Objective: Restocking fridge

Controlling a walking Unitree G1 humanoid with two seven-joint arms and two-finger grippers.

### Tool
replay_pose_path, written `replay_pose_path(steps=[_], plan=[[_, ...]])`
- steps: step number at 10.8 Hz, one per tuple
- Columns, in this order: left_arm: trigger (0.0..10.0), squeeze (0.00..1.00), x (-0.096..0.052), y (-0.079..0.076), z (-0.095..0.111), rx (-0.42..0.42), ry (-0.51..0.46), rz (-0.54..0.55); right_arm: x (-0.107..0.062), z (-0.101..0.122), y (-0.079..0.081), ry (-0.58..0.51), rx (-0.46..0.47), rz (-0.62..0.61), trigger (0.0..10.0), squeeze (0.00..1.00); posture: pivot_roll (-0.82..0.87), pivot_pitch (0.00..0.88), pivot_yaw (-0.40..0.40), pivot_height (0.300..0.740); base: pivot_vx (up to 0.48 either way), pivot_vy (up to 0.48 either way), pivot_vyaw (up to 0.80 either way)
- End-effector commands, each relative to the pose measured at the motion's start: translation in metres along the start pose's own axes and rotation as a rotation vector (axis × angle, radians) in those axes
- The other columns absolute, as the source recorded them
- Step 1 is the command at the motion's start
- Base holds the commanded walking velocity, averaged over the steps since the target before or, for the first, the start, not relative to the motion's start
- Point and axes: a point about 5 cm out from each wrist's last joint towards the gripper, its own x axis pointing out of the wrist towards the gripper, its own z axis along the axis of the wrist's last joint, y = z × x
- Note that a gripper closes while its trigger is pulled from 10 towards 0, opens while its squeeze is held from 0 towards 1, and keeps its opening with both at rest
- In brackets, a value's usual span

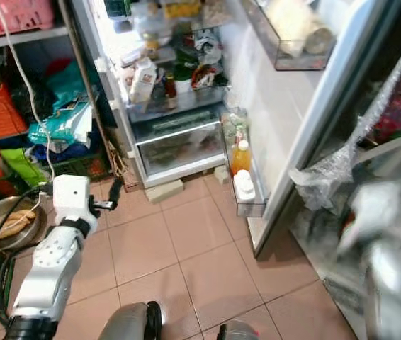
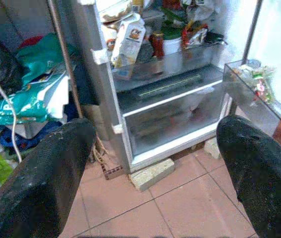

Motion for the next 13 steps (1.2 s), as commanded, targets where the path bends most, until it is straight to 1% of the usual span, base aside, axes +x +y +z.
replay_pose_path(steps=[1,2,3,4,5,6,7,8,9,10,11,12,13], plan=[[10.0,0.0,0.001,0.0,0.001,0.007,-0.006,-0.002,0.003,0.002,-0.003,0.002,-0.02,-0.059,10.0,0.0,0.03,0.037,0.029,0.74,0.0,0.0,0.0],[10.0,0.0,0.001,0.002,0.001,0.001,-0.009,0.012,0.021,0.014,-0.004,-0.035,-0.085,-0.154,10.0,0.0,0.03,0.034,0.026,0.74,0.0,0.0,0.0],[10.0,0.0,0.001,0.001,0.001,-0.003,-0.011,0.015,0.039,0.02,0.003,-0.057,0.01,-0.169,10.0,0.0,0.04,0.03,0.02,0.74,0.0,0.0,0.0],[10.0,0.0,0.002,0.0,0.001,-0.002,-0.013,0.013,0.054,0.026,0.015,-0.083,0.072,-0.115,10.0,0.0,0.05,0.024,0.015,0.74,0.0,0.0,0.0],[10.0,0.0,0.002,0.0,0.001,-0.006,-0.012,0.014,0.064,0.03,0.027,-0.093,0.138,-0.034,10.0,0.0,0.05,0.019,0.014,0.74,0.0,0.0,0.0],[10.0,0.0,0.001,-0.001,0.0,-0.012,-0.009,0.002,0.07,0.034,0.043,-0.107,0.229,0.095,10.0,0.0,0.05,0.019,0.014,0.74,0.0,0.0,0.0],[10.0,0.0,0.001,-0.002,0.0,-0.012,-0.01,-0.001,0.069,0.039,0.055,-0.127,0.305,0.212,10.0,0.0,0.06,0.014,0.011,0.74,0.0,0.0,0.0],[10.0,0.0,0.001,-0.002,0.0,-0.011,-0.011,-0.006,0.063,0.044,0.066,-0.136,0.385,0.346,10.0,0.0,0.05,0.013,0.012,0.74,0.0,0.0,0.0],[10.0,0.0,0.002,-0.003,0.0,-0.01,-0.01,-0.015,0.049,0.051,0.078,-0.143,0.499,0.536,10.0,0.0,0.05,0.014,0.015,0.74,0.0,0.0,0.0],[10.0,0.0,0.003,-0.004,0.0,-0.007,-0.009,-0.028,0.036,0.056,0.085,-0.136,0.588,0.679,10.0,0.0,0.05,0.014,0.018,0.74,0.0,0.0,0.0],[10.0,0.0,0.003,-0.005,0.0,-0.005,-0.008,-0.034,0.027,0.057,0.087,-0.124,0.648,0.755,10.0,0.0,0.05,0.015,0.02,0.74,0.0,0.0,0.0],[10.0,0.0,0.003,-0.006,0.0,-0.003,-0.007,-0.042,0.026,0.045,0.087,-0.084,0.6,0.742,10.0,0.0,0.04,0.016,0.026,0.74,0.0,0.0,0.0],[10.0,0.0,0.003,-0.006,0.0,0.0,-0.007,-0.048,0.033,0.03,0.085,-0.037,0.513,0.636,10.0,0.0,0.04,0.016,0.027,0.74,0.0,0.0,0.0]])
